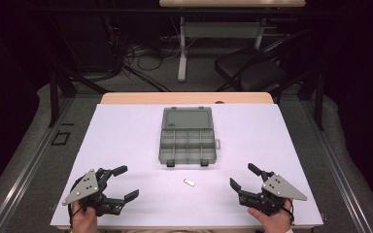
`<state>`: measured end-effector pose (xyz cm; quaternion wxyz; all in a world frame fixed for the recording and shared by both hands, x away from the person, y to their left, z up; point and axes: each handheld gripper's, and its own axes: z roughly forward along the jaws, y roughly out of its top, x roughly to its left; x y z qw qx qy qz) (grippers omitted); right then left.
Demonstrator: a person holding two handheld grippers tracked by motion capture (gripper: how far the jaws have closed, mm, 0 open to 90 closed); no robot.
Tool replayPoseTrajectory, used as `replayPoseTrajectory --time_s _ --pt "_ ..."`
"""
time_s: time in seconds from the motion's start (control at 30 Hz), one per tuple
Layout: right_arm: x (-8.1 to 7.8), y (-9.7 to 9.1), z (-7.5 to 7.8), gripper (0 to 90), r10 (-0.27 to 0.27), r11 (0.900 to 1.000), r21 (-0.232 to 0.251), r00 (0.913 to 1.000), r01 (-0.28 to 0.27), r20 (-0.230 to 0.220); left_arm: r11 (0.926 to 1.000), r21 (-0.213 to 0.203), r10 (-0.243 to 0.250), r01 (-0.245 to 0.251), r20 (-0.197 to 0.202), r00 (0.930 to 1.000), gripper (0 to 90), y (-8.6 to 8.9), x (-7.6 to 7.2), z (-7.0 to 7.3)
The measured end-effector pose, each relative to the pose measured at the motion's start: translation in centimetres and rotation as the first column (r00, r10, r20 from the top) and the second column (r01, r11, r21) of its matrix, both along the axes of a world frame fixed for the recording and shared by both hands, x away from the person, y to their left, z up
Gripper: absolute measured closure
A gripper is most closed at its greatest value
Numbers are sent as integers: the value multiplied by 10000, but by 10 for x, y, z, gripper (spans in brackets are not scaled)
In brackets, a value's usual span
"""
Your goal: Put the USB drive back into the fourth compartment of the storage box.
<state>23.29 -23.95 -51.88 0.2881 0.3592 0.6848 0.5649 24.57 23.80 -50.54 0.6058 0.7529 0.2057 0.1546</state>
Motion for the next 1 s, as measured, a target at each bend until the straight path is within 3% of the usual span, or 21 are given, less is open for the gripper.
replayPoseTrajectory --time_s 0.37,0.47,0.57,0.87,1.0 --pt "0 9 7 254 153 9989 -443 9998 -146 157 9997 161 -188 190 -136 9997 156 -8 3 -3" --pt "2 9 9 255 197 9993 -322 9996 -190 212 9997 209 -148 151 -166 9998 157 -8 3 -4" --pt "5 11 10 266 193 9995 -241 9998 -191 83 9997 235 -29 34 -195 9998 157 -8 3 -5" --pt "13 22 9 282 570 9943 -887 9982 -584 -176 9989 403 252 -242 -236 9994 157 -8 7 -10" --pt "19 28 11 308 976 9888 -1081 9939 -1028 -521 9983 450 384 -370 -304 9988 157 -6 6 -12"
